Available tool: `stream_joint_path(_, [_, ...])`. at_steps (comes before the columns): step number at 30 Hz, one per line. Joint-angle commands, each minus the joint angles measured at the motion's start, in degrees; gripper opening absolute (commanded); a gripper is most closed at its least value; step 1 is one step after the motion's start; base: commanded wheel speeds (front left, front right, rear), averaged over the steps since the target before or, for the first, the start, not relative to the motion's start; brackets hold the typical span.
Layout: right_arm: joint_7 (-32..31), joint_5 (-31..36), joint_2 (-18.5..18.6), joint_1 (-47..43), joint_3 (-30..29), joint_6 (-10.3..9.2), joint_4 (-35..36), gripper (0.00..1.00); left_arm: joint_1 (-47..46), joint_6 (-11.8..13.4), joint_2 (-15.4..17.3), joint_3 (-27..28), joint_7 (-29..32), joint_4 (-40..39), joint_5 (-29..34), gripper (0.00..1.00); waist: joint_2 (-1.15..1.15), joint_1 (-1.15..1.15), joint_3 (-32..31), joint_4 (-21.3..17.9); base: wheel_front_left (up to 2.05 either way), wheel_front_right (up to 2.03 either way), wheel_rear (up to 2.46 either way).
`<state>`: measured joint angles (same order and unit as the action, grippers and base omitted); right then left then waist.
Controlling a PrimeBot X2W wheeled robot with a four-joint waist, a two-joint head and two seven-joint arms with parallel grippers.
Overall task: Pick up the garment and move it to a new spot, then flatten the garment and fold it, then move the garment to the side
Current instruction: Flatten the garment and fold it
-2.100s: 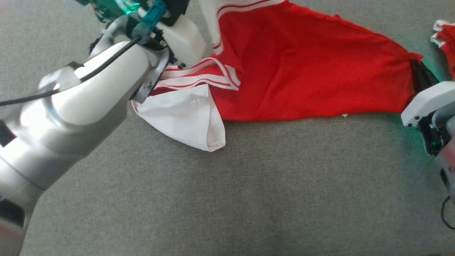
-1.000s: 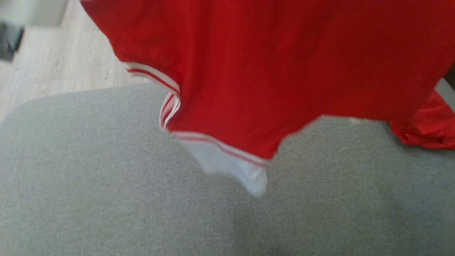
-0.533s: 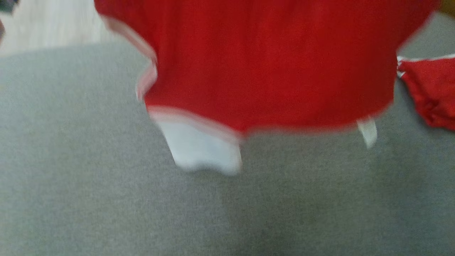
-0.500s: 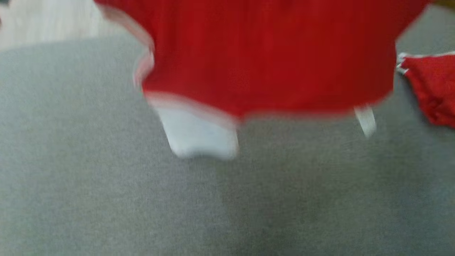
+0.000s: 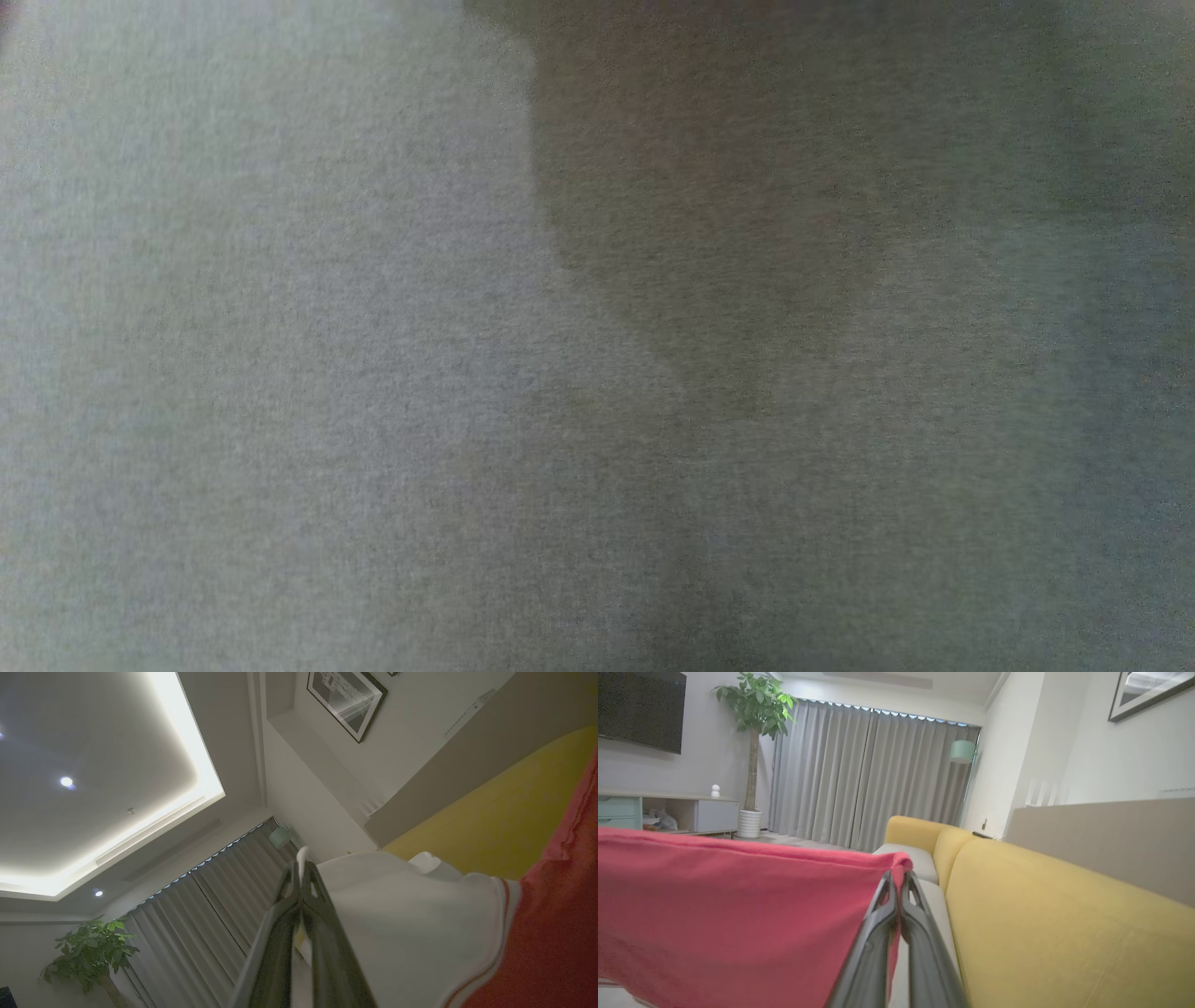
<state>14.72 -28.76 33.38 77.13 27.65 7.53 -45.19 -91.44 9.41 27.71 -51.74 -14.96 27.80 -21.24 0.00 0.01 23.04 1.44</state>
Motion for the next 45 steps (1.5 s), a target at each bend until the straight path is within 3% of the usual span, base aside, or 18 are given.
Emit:
stream_joint_path(1, [0.3,0.2,0.7,-2.0,-0.5,-0.04,1.6,0.00,0.4,0.4,2.9,2.9,0.0,-2.3,0.6,0.00,0.00,-0.01,1.9,1.5,0.00,0.00,0.00])
stream_joint_path(8, [0.3,-0.7,1.0,-12.0,-3.0,-0.04,4.1,0.00,19.1,3.8,7.4,7.4,0.0,-17.3,2.6,0.00,0.00,-0.01,2.8,3.0,0.00,0.00,0.00])
stream_joint_path(14, [0.3,-1.5,1.2,-25.0,-7.6,-0.04,10.6,0.00,37.3,5.5,13.4,8.6,0.0,-29.5,4.9,0.00,0.00,-0.01,-1.9,2.1,0.00,0.00,0.00])
stream_joint_path(18, [0.3,-1.8,1.1,-34.9,-9.8,-0.04,15.4,0.00,50.9,8.4,17.8,9.7,0.0,-35.4,2.2,0.00,0.00,-0.01,-5.8,0.9,0.00,0.00,0.00])
stream_joint_path(23, [0.3,-1.2,1.2,-48.5,-12.3,-0.04,21.0,0.00,67.4,12.0,21.0,7.5,0.0,-41.6,-0.6,0.00,0.00,-0.01,-10.5,-0.4,0.00,0.00,0.00])
stream_joint_path(27, [0.3,-1.5,0.9,-56.6,-15.1,-0.04,23.4,0.00,74.2,12.6,22.1,5.3,0.0,-44.0,-2.6,0.00,0.00,-0.01,-11.9,-0.5,0.00,0.00,0.00])
stream_joint_path(32, [0.3,-2.1,-0.1,-62.8,-16.0,-0.04,25.5,0.00,77.4,12.1,24.1,4.0,0.3,-44.1,-3.2,0.00,0.00,-0.01,-12.1,-1.6,0.00,0.00,0.00])
stream_joint_path(36, [0.3,-2.4,-1.2,-63.0,-15.6,-0.04,25.1,0.00,75.6,11.6,23.7,4.0,0.9,-43.5,-2.6,0.00,0.00,-0.01,-11.2,-2.2,0.00,0.00,0.00])
stream_joint_path(45, [0.3,-1.9,-3.2,-54.4,-12.8,-0.04,18.5,0.00,59.9,4.4,19.3,3.8,3.6,-34.9,2.5,0.00,0.00,-0.01,-5.2,-3.3,0.00,0.00,0.00])
